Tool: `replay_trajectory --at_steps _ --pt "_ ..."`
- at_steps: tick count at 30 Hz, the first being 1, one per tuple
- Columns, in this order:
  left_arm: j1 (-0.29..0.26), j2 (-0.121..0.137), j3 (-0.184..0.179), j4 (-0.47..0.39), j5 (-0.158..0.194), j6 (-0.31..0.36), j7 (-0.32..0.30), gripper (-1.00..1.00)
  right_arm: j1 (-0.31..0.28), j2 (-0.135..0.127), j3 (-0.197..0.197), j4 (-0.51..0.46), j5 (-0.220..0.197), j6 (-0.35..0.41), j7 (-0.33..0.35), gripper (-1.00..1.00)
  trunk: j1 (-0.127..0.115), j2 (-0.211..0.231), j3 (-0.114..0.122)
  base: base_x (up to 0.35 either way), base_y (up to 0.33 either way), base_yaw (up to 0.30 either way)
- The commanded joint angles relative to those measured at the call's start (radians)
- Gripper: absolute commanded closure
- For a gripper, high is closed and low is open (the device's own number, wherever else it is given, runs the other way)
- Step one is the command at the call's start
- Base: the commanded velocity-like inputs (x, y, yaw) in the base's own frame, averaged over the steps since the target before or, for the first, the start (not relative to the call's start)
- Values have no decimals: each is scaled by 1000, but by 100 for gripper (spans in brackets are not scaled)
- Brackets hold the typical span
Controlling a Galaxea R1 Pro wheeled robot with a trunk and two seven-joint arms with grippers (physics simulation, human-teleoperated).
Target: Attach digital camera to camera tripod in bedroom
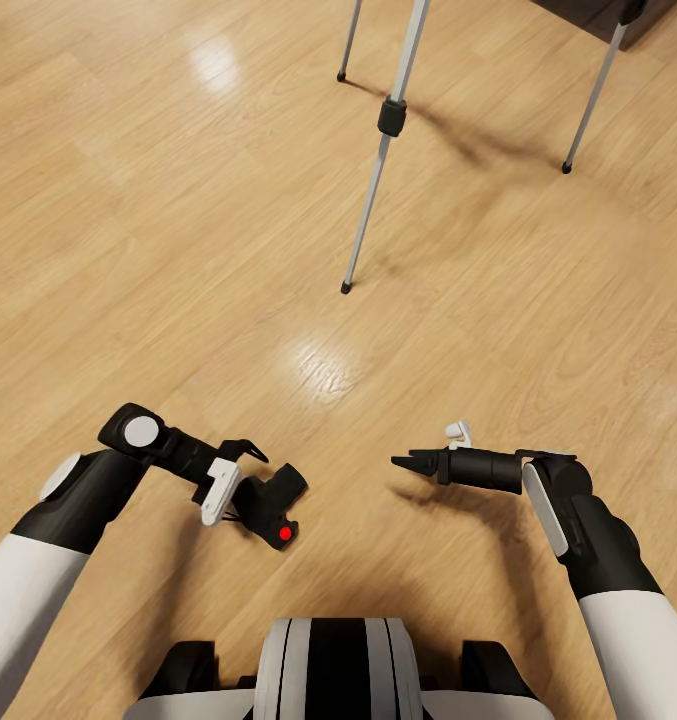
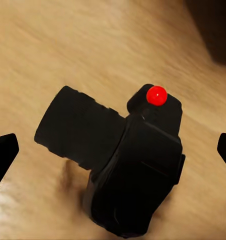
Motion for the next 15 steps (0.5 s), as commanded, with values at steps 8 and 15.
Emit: replay_trajectory --at_steps 8,15 --pt "-1 15 -1 7 -2 -24 -1 -100 0 0 0 6 -3 5 2 -100 0 0 0 0 0 0" --pt "-1 8 -5 62 -65 -24 -1 -100 0 0 -2 27 -2 5 2 -100 0 0 0 0 0 0"
